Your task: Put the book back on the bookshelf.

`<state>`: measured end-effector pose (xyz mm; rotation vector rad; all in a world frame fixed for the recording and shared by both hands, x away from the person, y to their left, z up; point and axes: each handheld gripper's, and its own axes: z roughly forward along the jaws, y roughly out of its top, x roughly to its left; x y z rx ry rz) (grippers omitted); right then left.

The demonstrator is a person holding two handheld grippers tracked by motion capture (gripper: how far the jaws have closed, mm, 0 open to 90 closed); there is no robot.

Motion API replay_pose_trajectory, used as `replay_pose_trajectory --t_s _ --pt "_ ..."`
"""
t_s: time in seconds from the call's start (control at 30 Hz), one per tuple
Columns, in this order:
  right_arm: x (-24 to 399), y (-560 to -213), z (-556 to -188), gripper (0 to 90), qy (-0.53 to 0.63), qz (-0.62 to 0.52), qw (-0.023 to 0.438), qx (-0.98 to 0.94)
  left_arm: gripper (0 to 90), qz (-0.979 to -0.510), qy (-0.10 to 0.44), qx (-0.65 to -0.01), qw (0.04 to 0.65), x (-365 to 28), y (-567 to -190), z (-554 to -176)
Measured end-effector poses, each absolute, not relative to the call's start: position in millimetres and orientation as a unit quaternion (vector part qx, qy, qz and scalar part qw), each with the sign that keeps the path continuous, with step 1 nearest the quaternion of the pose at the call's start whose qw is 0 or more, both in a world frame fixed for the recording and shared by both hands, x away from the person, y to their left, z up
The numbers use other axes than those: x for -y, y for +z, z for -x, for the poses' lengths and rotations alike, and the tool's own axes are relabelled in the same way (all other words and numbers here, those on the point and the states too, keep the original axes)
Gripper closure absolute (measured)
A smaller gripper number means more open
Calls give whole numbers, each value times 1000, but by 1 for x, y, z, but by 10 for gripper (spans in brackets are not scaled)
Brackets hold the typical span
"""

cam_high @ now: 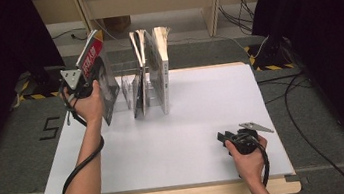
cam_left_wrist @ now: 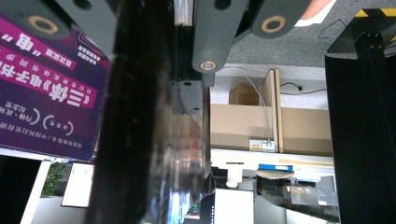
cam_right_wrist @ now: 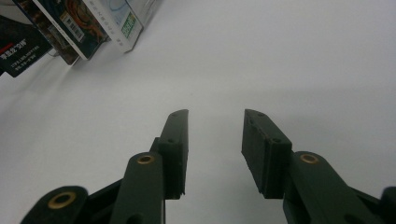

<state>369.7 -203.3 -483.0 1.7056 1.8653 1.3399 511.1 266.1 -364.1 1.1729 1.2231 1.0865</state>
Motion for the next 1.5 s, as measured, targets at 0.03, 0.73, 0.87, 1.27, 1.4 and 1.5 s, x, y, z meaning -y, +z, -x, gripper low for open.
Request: replay_pose_trajectory --t_s 0.03,0.73,0.87,1.27,1.4,1.5 --pt "203 -483 -370 621 464 -592 138 -645 863 -493 456 -513 535 -267 -365 -511" --pt "202 -482 -369 621 463 -588 144 -647 859 -498 455 -510 534 -274 -377 -497" --pt "202 -482 -369 621 464 -591 140 -645 857 -496 459 -511 531 -275 -378 -493" --pt "201 -482 -368 621 463 -591 139 -646 807 -491 457 -517 531 -278 -375 -488" --pt "201 -482 -369 621 463 -588 142 -648 751 -495 451 -519 531 -280 -375 -487" --pt "200 -482 -369 620 463 -588 141 -648 710 -498 446 -522 530 -281 -376 -487"
